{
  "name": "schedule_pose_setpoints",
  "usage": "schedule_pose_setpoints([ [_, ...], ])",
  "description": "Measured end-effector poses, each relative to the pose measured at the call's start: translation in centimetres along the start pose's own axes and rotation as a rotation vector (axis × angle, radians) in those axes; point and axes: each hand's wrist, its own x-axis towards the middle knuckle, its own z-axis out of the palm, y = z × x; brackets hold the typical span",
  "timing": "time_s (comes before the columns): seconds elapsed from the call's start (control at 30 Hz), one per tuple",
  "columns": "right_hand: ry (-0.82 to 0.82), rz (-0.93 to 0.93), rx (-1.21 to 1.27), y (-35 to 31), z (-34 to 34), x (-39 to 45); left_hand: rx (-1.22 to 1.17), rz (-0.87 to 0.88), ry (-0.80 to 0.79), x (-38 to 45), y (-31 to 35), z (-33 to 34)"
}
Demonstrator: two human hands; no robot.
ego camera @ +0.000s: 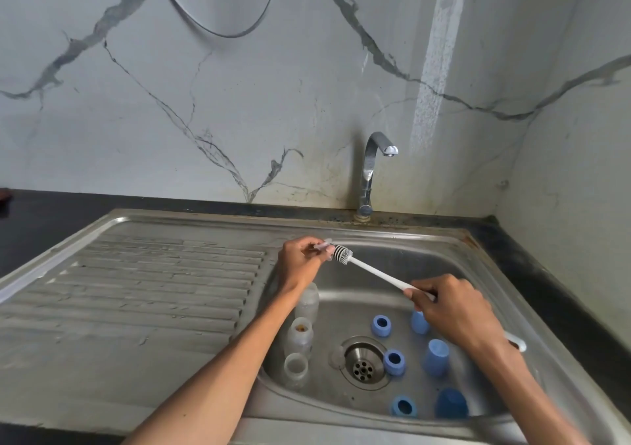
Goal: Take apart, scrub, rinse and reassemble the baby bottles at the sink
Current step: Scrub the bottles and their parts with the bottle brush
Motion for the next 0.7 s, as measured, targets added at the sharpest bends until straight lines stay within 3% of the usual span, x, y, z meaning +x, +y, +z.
schedule_pose_setpoints([
  [0.13, 0.046, -0.014, -0.007, -0.6, -0.1, -0.3, 0.163, 0.100, 0.077, 0.3, -0.5, 0.5],
  [0.27, 0.051, -0.025, -0.012, -0.9, -0.2, -0.5, 0.228, 0.082, -0.016, -0.1, 0.0, 0.6],
  [0.47, 0.051, -0.037, 0.017, -1.3, -0.2, -0.7, 0.020, -0.058, 0.126, 0.3, -0.3, -0.1],
  [0.57, 0.068, -0.018, 0.031, -1.3, 0.0, -0.7, -0.166, -0.148, -0.015, 0.0, 0.1, 0.1],
  [0.63, 0.080, 0.001, 0.048, -1.0, 0.1, -0.5, -0.154, -0.150, -0.108, -0.2, 0.1, 0.5],
  [0.7, 0.080, 0.012, 0.066, -0.7, 0.1, -0.4, -0.112, -0.144, -0.053, 0.0, 0.0, 0.7],
])
